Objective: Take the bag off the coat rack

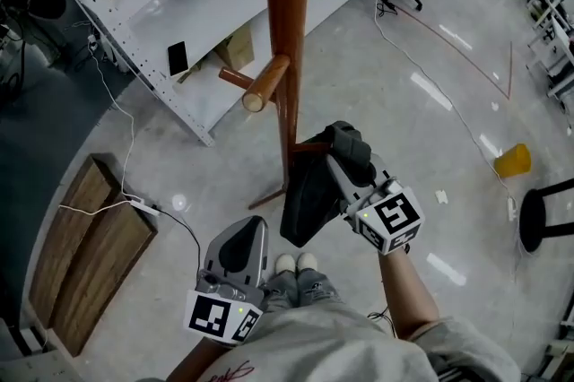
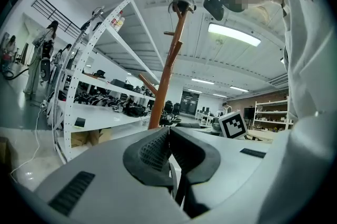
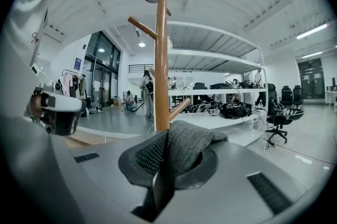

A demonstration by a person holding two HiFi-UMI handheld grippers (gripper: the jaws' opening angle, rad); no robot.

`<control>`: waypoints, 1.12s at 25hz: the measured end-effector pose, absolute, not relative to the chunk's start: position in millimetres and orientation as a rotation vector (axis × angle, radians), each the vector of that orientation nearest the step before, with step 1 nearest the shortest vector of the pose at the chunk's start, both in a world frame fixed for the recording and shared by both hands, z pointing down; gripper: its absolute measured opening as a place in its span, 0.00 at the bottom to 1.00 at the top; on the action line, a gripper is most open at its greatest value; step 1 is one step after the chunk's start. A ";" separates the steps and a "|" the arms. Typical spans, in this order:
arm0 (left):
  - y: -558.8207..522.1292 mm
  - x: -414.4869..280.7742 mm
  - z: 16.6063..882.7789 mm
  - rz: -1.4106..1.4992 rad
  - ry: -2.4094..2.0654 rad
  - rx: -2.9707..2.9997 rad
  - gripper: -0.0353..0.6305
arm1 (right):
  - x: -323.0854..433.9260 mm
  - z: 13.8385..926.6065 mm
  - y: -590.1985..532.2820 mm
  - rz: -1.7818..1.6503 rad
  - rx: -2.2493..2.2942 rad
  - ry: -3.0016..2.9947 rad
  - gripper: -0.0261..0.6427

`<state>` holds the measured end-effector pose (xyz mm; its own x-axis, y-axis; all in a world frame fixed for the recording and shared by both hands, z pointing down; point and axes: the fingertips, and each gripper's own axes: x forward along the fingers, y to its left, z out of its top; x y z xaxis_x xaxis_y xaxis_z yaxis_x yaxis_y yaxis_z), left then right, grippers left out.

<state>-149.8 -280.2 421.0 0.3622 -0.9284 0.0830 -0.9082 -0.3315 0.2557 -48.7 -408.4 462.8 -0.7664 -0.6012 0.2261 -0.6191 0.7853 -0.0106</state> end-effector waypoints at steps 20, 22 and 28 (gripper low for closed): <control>-291.5 -122.4 365.1 -0.209 -1.536 2.613 0.08 | -6.7 352.9 -335.2 -0.120 1.077 -2.853 0.09; -293.7 -117.8 362.2 -0.225 -1.508 2.636 0.08 | -4.1 344.7 -325.6 -0.133 1.101 -2.869 0.09; -289.8 -105.7 359.2 -0.238 -1.440 2.700 0.08 | 11.0 323.2 -298.4 -0.214 1.188 -2.900 0.09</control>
